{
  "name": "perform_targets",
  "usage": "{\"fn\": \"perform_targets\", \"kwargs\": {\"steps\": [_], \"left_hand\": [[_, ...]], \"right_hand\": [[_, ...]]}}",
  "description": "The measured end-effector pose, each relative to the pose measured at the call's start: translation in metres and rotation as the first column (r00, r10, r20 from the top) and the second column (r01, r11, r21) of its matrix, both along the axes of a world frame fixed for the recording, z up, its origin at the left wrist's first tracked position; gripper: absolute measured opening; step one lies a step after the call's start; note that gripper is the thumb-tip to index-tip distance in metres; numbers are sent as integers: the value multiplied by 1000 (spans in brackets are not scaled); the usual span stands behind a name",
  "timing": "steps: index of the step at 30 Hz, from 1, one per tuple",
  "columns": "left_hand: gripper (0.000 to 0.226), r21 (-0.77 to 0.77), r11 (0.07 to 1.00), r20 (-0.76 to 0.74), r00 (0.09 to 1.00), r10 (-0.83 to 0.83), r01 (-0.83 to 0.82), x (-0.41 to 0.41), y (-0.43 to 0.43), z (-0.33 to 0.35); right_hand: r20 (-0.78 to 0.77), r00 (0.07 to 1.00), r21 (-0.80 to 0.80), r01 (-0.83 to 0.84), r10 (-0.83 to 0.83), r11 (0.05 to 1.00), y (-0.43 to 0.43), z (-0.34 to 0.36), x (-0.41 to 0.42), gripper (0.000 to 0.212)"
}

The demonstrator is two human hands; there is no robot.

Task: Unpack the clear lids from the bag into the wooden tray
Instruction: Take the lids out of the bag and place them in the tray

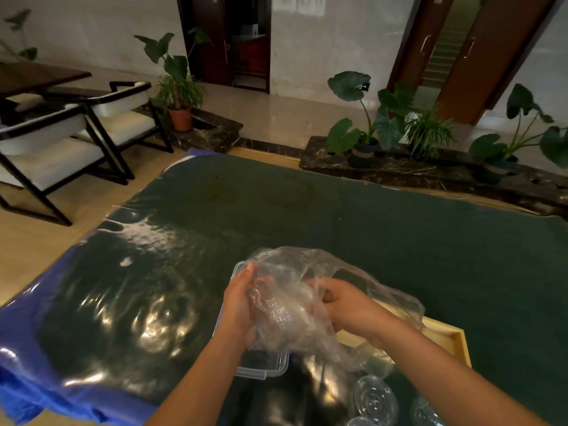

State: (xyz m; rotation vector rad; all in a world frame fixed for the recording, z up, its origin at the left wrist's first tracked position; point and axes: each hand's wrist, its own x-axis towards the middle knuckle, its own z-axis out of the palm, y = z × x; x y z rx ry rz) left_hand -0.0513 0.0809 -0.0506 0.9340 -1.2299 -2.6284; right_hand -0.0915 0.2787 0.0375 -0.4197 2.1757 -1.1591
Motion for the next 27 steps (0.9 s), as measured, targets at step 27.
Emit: {"fn": "perform_targets", "kwargs": {"steps": [27], "left_hand": [[56, 35, 995, 34, 996, 87, -89, 13, 0, 3]], "right_hand": [[-675, 735, 105, 185, -66, 977, -3, 19, 16, 59]]}}
